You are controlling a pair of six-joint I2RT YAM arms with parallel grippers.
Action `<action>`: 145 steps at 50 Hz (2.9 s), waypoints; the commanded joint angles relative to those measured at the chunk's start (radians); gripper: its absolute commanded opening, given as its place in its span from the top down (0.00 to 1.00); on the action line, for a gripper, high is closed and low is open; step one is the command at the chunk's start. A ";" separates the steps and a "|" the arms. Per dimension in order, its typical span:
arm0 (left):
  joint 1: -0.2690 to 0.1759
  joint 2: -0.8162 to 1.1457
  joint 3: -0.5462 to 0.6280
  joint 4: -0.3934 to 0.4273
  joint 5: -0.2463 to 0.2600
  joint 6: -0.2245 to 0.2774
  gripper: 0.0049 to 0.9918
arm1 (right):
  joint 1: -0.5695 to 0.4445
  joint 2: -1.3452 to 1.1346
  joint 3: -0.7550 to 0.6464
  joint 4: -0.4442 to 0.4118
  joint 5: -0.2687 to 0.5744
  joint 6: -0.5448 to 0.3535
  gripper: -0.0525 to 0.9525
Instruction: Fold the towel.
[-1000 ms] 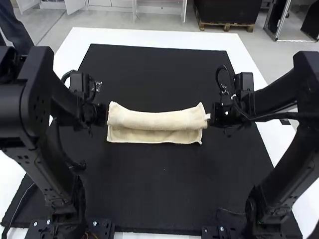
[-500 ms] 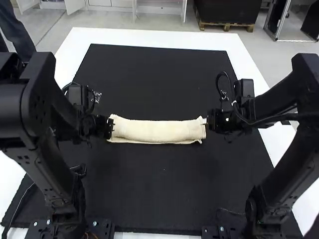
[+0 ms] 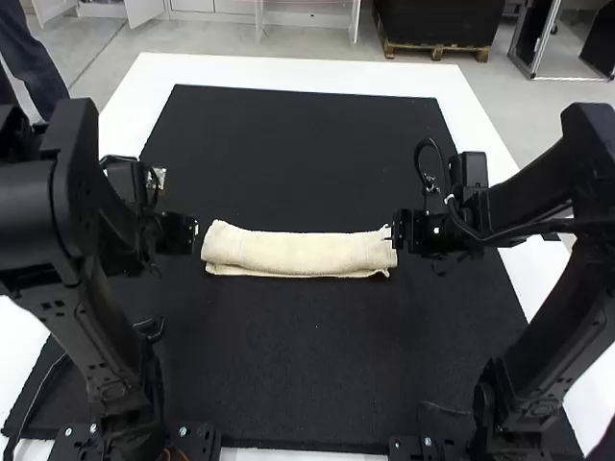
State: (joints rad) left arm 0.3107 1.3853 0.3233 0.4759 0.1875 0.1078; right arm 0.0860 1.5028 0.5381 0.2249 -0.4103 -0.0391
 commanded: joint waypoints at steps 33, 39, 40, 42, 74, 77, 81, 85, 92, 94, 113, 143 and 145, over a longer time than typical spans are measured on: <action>0.018 -0.149 0.057 -0.100 0.021 -0.054 0.02 | 0.077 0.198 0.080 0.106 0.039 -0.001 0.05; 0.018 -0.173 0.056 -0.112 0.021 -0.054 0.02 | 0.083 0.218 0.082 0.126 0.051 0.001 0.05; 0.018 -0.175 0.056 -0.112 0.021 -0.054 0.02 | 0.084 0.224 0.083 0.131 0.051 -0.001 0.05; 0.018 -0.181 0.056 -0.115 0.021 -0.054 0.02 | 0.086 0.232 0.082 0.139 0.053 -0.001 0.05; 0.022 -0.193 0.057 -0.126 0.023 -0.054 0.02 | 0.095 0.260 0.140 0.097 -0.058 0.015 0.95; 0.022 -0.192 0.057 -0.126 0.023 -0.056 0.02 | 0.083 0.220 0.146 0.093 -0.059 0.027 0.95; 0.022 -0.193 0.056 -0.128 0.023 -0.056 0.02 | 0.075 0.172 0.166 0.042 -0.062 0.027 0.95; 0.022 -0.192 0.056 -0.128 0.023 -0.056 0.02 | 0.075 0.126 0.183 0.001 -0.071 0.028 0.95; 0.022 -0.193 0.057 -0.126 0.021 -0.056 0.02 | 0.090 0.080 0.211 -0.047 -0.101 0.041 0.94; 0.024 -0.193 0.056 -0.126 0.021 -0.056 0.02 | 0.103 0.077 0.220 -0.053 -0.105 0.047 0.94; 0.024 -0.193 0.048 -0.125 0.020 -0.056 0.02 | 0.270 0.131 0.298 -0.029 -0.114 0.091 0.94; 0.025 -0.193 0.033 -0.112 0.012 -0.054 0.02 | 0.517 0.312 0.484 0.028 -0.122 0.163 0.94; 0.025 -0.193 0.030 -0.109 0.012 -0.054 0.02 | 0.531 0.320 0.494 0.031 -0.122 0.166 0.94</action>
State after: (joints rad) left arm 0.3271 1.2160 0.3519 0.3527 0.2020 0.0624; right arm 0.5705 1.8069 0.9810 0.2398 -0.5102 0.0982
